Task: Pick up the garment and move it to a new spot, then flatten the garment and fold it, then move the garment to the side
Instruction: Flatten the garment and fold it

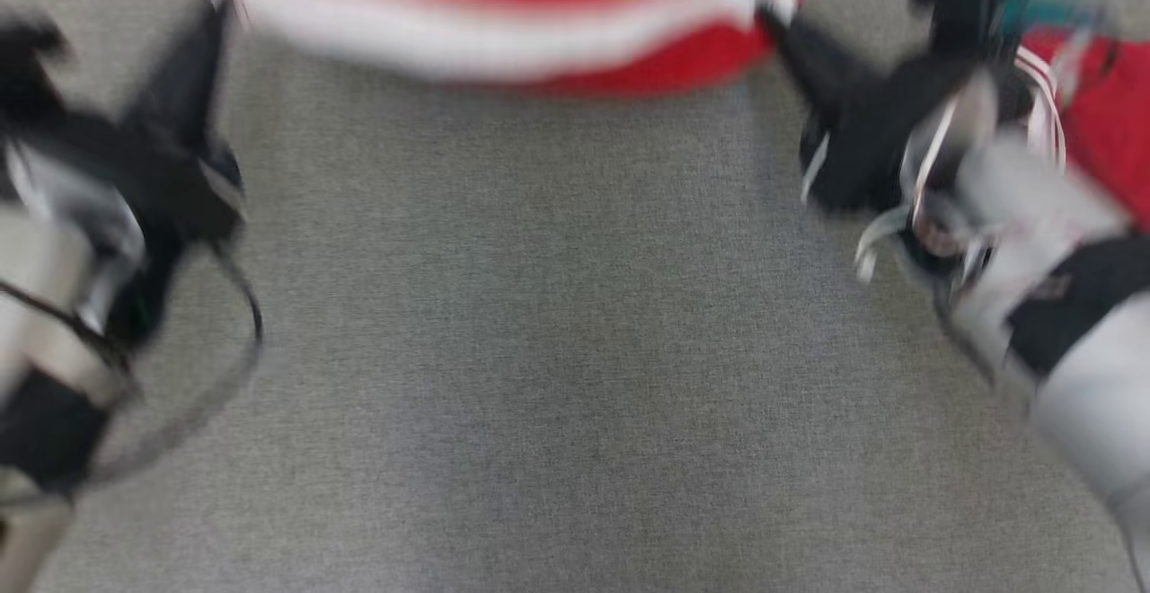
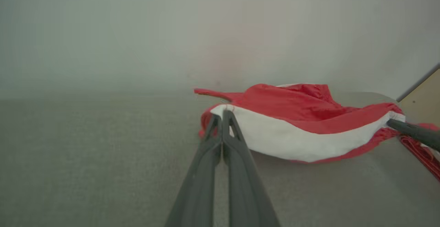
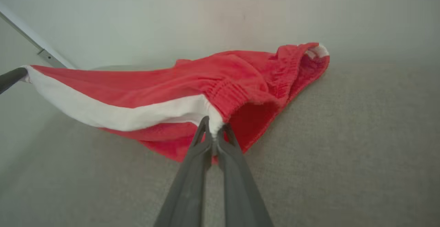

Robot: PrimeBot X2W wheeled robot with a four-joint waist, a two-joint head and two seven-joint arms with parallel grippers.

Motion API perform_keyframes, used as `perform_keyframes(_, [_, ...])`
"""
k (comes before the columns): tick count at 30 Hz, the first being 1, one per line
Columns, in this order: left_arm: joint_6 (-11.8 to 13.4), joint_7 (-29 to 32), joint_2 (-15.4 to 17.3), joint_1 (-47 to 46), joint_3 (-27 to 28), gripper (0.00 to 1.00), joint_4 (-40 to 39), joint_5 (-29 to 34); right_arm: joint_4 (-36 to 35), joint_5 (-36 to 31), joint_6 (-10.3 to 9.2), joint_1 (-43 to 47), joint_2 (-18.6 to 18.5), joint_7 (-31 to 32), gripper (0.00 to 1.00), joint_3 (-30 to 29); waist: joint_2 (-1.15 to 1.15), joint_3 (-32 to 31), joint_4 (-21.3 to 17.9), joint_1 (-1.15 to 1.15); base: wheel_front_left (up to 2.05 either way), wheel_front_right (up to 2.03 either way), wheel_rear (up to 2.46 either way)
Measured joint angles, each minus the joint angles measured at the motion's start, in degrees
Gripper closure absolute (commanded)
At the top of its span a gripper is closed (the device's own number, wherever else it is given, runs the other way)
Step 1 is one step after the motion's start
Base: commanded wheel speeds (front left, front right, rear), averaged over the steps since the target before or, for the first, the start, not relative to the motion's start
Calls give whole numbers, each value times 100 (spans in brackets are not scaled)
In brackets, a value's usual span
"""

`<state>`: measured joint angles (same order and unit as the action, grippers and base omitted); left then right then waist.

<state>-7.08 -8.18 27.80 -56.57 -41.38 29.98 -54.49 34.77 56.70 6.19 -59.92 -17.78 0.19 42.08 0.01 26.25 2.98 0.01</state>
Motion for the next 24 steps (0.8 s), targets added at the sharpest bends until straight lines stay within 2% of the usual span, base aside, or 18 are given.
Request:
perform_keyframes(2, [-1,-94,73,351,-241,100,40,231,-68,-21,45,423,-107,-54,100,215,0,-78,28,-1,0,0,0])
perform_keyframes(8, [2,-389,73,1105,-488,100,96,397,-216,60,44,1299,-265,-479,100,256,-1,-461,69,-2,0,0,0])
perform_keyframes(17, [105,-500,-9,1763,-568,100,79,396,-665,26,73,1859,-506,-742,100,477,-1,-1088,128,-2,0,0,0])
perform_keyframes(24, [160,-549,-187,2686,-768,100,92,337,-773,90,88,2874,-826,-835,100,697,-1,-1666,172,-3,0,0,0])
